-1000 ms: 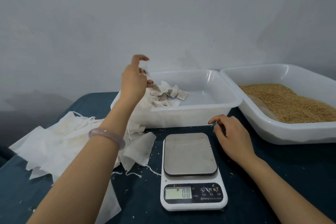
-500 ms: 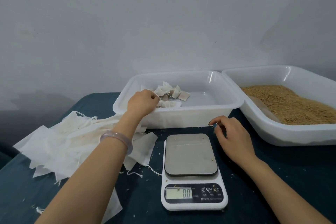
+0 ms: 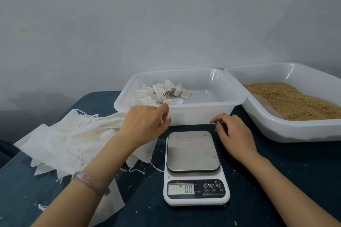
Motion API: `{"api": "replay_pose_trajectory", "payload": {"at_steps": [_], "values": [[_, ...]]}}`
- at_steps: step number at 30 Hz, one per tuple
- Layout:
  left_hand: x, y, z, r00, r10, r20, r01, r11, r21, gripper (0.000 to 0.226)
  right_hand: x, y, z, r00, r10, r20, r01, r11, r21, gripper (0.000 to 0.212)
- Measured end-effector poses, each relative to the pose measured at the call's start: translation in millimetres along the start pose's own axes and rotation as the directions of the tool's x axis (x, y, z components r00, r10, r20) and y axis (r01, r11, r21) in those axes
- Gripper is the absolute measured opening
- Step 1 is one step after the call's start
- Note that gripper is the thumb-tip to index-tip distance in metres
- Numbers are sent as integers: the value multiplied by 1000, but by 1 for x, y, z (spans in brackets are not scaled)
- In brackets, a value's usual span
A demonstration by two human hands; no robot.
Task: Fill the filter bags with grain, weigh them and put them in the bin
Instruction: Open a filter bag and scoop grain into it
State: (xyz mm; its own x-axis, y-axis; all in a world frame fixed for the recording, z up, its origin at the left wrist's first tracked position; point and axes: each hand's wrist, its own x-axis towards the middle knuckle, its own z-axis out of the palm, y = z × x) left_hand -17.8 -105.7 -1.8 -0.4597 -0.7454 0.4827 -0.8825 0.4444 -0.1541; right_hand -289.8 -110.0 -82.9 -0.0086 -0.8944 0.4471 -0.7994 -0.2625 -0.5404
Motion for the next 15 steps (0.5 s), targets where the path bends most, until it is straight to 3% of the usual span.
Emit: {"api": "replay_pose_trajectory", "payload": {"at_steps": [2,4,5,7,9,13,15], "values": [[-12,-9,-6,951,65,301,-39,995,-89,30,0,0,0,1000,0,-5,0,1000,-2,18],[-20,-18,-11,823,56,565,-35,998,-47,52,1,0,2,1000,-4,4,4,1000,-2,19],[-22,-21,-13,780,44,624,-56,998,0,61,1,-1,3,1000,-7,13,7,1000,-1,19],[-24,-19,-12,758,42,651,-113,991,67,65,0,-1,3,1000,-10,18,10,1000,-2,20],[-23,-15,-9,762,51,645,-142,986,89,54,-1,0,2,1000,-11,10,11,1000,3,21],[-17,-10,-8,777,-10,629,-76,991,110,30,-1,1,1,1000,-12,8,12,1000,7,21],[-12,-8,-8,823,-46,566,-7,996,91,19,0,0,1,1000,-11,11,10,1000,9,21]]}}
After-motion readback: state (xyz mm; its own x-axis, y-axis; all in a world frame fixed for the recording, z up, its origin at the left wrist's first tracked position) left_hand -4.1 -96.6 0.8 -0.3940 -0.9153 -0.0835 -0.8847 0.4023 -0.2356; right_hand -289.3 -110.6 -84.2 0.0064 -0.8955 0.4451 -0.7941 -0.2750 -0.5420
